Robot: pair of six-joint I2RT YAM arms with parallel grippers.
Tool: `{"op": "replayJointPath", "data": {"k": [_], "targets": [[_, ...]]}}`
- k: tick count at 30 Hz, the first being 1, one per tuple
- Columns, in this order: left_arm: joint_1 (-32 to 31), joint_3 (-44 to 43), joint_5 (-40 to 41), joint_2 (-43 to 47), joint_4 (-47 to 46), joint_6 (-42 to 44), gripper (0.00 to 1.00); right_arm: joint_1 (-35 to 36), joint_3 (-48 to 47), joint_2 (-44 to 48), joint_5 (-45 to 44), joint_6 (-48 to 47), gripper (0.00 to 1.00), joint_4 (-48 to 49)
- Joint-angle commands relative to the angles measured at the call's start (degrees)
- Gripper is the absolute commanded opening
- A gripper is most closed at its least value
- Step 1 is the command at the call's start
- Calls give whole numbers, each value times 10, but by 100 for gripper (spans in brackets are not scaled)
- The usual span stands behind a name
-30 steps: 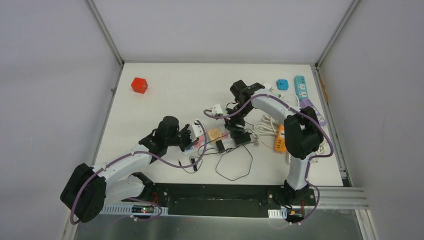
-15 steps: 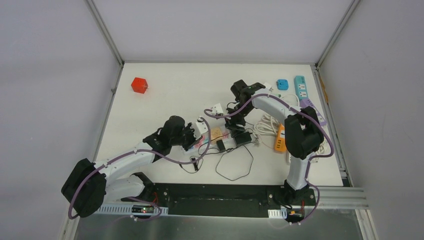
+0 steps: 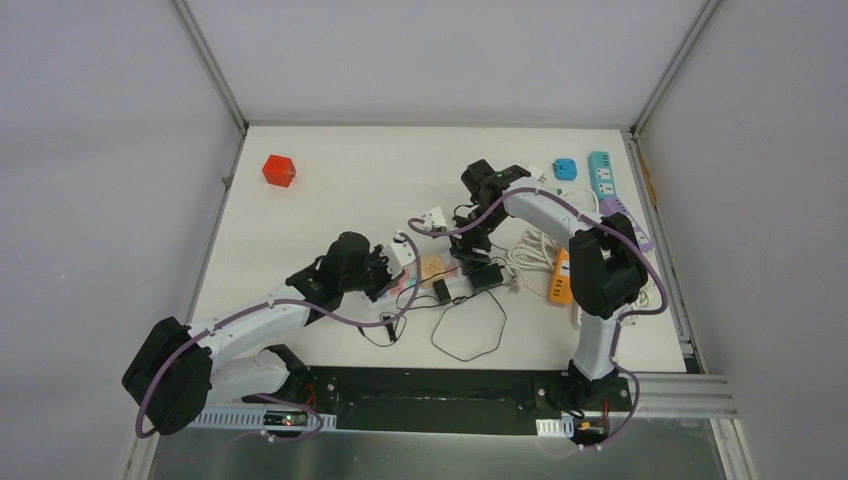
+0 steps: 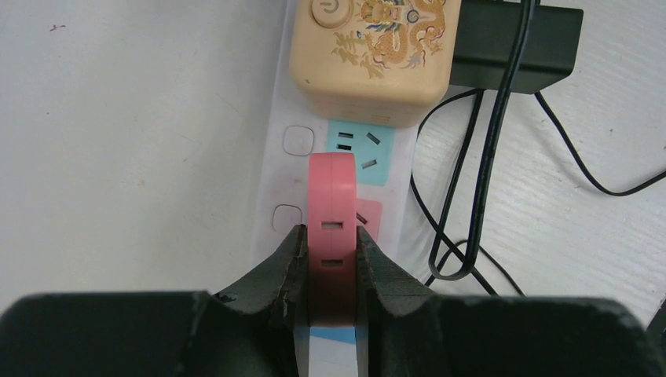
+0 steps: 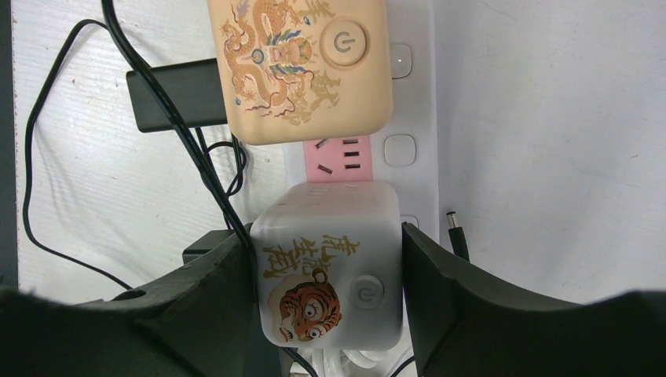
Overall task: Pull the plug off the socket
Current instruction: Remove the plug from the socket.
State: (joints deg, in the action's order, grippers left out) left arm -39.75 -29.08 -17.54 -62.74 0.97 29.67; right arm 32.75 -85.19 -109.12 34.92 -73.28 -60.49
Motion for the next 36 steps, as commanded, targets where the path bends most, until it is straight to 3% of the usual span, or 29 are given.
{"op": "replayJointPath", "data": {"k": [1, 5, 11, 22, 27, 31, 36], "targets": [[-22, 3, 41, 20, -36, 46, 0, -1, 20, -18, -67, -4, 39, 6], [-23, 5, 39, 40, -36, 17, 0, -1, 20, -22, -68, -4, 39, 7], [11, -2, -29, 13, -56, -72, 0, -1, 20, -25, -70, -4, 39, 7], [-21, 26, 22, 73, -35, 45, 0, -1, 19, -28, -75, -1, 39, 9], [-21, 10, 33, 95, -28, -5, 0, 0, 19, -32, -76, 0, 39, 9], [-21, -12, 66, 94, 28, -37, 0, 1, 19, -30, -77, 7, 41, 12], [-20, -3, 144, 134, 33, -157, 0, 1, 4, -25, -82, 70, 56, 30]]}}
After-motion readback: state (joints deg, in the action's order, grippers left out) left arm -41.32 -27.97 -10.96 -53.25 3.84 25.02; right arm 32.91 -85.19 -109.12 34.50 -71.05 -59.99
